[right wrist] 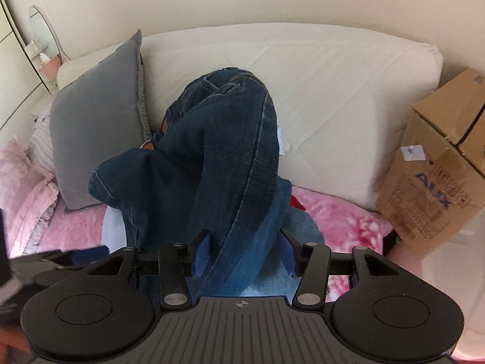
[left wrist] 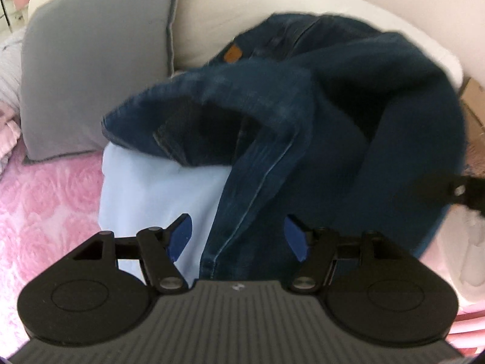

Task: Fold clothes
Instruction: 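Close both grippers on the dark blue jeans on top of the pile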

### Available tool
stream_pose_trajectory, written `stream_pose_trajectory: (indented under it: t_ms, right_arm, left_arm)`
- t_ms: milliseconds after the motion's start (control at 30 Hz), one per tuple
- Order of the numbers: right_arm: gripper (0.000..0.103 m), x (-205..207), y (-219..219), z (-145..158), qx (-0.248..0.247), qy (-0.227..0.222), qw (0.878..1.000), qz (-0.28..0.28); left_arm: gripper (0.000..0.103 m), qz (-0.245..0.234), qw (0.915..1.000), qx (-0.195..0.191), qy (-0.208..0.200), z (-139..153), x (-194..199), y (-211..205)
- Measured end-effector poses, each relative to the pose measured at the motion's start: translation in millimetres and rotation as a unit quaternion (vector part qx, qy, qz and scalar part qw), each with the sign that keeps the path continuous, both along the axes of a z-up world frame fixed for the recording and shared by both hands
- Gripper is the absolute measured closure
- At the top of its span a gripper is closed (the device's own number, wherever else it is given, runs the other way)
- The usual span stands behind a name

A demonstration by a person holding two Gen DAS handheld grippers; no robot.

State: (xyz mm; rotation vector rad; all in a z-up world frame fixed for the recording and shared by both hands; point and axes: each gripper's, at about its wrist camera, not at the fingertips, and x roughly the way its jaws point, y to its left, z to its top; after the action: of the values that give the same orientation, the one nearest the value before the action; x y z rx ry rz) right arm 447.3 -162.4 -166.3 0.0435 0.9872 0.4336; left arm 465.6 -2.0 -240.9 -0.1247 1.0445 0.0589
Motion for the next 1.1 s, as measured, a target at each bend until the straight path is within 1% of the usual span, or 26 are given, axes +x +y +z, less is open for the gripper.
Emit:
stream_pose_trajectory:
  t_ms: [100, 167, 200, 233, 267, 300, 333, 367, 400, 433, 500, 533, 600, 633, 667, 733, 800, 833, 900, 967, 1033, 1100]
  right_arm:
    - [0.052, 3.5, 0.9, -4.4, 0.006, 0.002, 1.000, 0.005]
    - [0.052, 4.8, 1.6, -8.0, 0.010, 0.003, 1.000, 0.009]
    - [0.052, 5.1, 2.4, -9.8, 0.012, 0.004, 1.000, 0.010]
    - [0.053, 5.5, 1.7, -12.0, 0.014, 0.007, 1.000, 0.013]
    - [0.057, 5.3, 1.3, -12.9, 0.019, 0.008, 1.000, 0.016]
    - [0.088, 4.8, 1.3, -13.2, 0.022, 0.009, 0.999, 0.022]
    - [0.091, 3.9, 2.4, -12.3, 0.026, 0.009, 0.999, 0.033]
    - [0.092, 0.8, 3.4, -9.3, 0.026, 0.001, 0.999, 0.036]
    - [0.093, -2.9, 4.8, -5.5, 0.028, -0.008, 0.999, 0.044]
    - [0.094, -6.7, 5.6, -1.1, 0.034, -0.016, 0.998, 0.050]
    - [0.095, -14.7, 6.9, 8.5, 0.047, -0.031, 0.997, 0.060]
    - [0.098, -19.0, 7.5, 13.8, 0.054, -0.039, 0.996, 0.065]
    - [0.098, -28.5, 9.4, 27.1, 0.071, -0.056, 0.993, 0.077]
    - [0.098, -34.3, 9.8, 35.8, 0.085, -0.066, 0.991, 0.084]
    - [0.099, -40.2, 9.9, 44.8, 0.100, -0.076, 0.988, 0.093]
    - [0.099, -55.3, 12.2, 66.0, 0.132, -0.096, 0.980, 0.118]
    - [0.099, -75.7, 18.0, 87.9, 0.167, -0.118, 0.968, 0.145]
    - [0.099, -87.8, 20.1, 99.0, 0.188, -0.127, 0.961, 0.156]
    - [0.099, -111.5, 23.7, 119.9, 0.232, -0.141, 0.947, 0.174]
    - [0.099, -135.5, 27.8, 139.0, 0.275, -0.145, 0.932, 0.186]
    - [0.099, -161.1, 33.9, 157.0, 0.308, -0.153, 0.918, 0.197]
    - [0.099, -188.1, 47.9, 171.9, 0.330, -0.151, 0.908, 0.211]
  left_arm:
    - [0.039, 0.005, 0.9999, -0.013, 0.005, -14.4, 1.1, 5.9]
    - [0.042, 0.001, 0.9997, -0.024, 0.001, -14.3, -1.3, 8.3]
    - [0.044, 0.000, 0.9996, -0.030, -0.001, -14.2, -2.5, 9.5]
    - [0.057, -0.002, 0.9994, -0.035, -0.003, -14.2, -3.7, 10.8]
    - [0.068, -0.004, 0.9991, -0.041, -0.005, -14.1, -4.9, 12.0]
    - [0.073, -0.005, 0.9989, -0.047, -0.007, -14.0, -6.1, 13.2]
    - [0.086, -0.007, 0.9986, -0.052, -0.009, -14.0, -7.4, 14.4]
    - [0.093, -0.006, 0.9982, -0.058, -0.013, -11.7, -10.3, 16.5]
    - [0.094, -0.002, 0.9978, -0.064, -0.019, -5.7, -15.8, 20.2]
    - [0.098, 0.002, 0.9972, -0.070, -0.026, 0.3, -21.4, 23.8]
    - [0.099, 0.014, 0.9956, -0.080, -0.048, 17.3, -36.3, 31.6]
    - [0.099, 0.021, 0.9944, -0.084, -0.060, 26.9, -44.6, 35.7]
    - [0.099, 0.032, 0.9911, -0.092, -0.091, 50.0, -64.9, 42.7]
    - [0.099, 0.037, 0.9893, -0.091, -0.108, 62.9, -76.3, 45.3]
    - [0.099, 0.041, 0.9877, -0.082, -0.127, 77.1, -88.9, 46.9]
    - [0.099, 0.051, 0.9837, -0.055, -0.163, 107.5, -115.5, 50.6]
    - [0.099, 0.069, 0.9776, -0.030, -0.197, 138.3, -146.1, 60.5]
    - [0.099, 0.087, 0.9734, -0.016, -0.212, 153.6, -165.3, 71.0]
    - [0.100, 0.123, 0.9627, 0.013, -0.240, 184.2, -203.7, 92.0]
    - [0.103, 0.159, 0.9491, 0.042, -0.269, 214.9, -242.1, 113.0]
    - [0.103, 0.197, 0.9302, 0.083, -0.299, 250.6, -280.8, 138.4]
    - [0.103, 0.226, 0.9133, 0.109, -0.321, 288.1, -326.8, 168.1]
